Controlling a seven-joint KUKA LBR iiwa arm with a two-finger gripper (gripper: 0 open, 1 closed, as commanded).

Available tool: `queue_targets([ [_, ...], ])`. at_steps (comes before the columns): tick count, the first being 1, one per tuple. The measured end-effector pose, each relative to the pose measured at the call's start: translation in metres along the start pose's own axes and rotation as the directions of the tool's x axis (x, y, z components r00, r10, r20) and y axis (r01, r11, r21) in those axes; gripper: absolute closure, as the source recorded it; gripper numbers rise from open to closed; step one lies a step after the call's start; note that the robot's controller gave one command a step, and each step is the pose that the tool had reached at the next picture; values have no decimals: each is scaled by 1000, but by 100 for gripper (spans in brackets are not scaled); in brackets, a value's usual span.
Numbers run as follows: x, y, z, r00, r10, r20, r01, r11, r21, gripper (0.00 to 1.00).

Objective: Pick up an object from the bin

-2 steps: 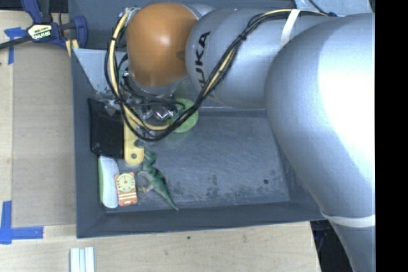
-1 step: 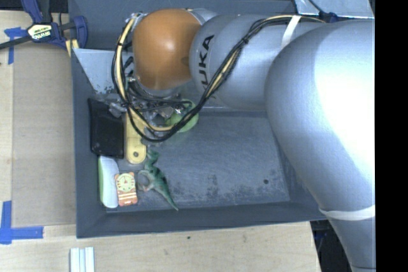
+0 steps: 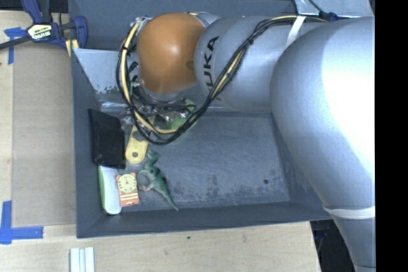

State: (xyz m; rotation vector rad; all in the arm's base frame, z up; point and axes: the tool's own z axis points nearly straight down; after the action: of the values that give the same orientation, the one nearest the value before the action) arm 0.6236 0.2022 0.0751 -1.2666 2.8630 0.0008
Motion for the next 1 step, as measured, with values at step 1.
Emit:
queue_targets([
  [1, 0, 0, 0, 1000, 0, 0, 0, 1000, 0, 100],
])
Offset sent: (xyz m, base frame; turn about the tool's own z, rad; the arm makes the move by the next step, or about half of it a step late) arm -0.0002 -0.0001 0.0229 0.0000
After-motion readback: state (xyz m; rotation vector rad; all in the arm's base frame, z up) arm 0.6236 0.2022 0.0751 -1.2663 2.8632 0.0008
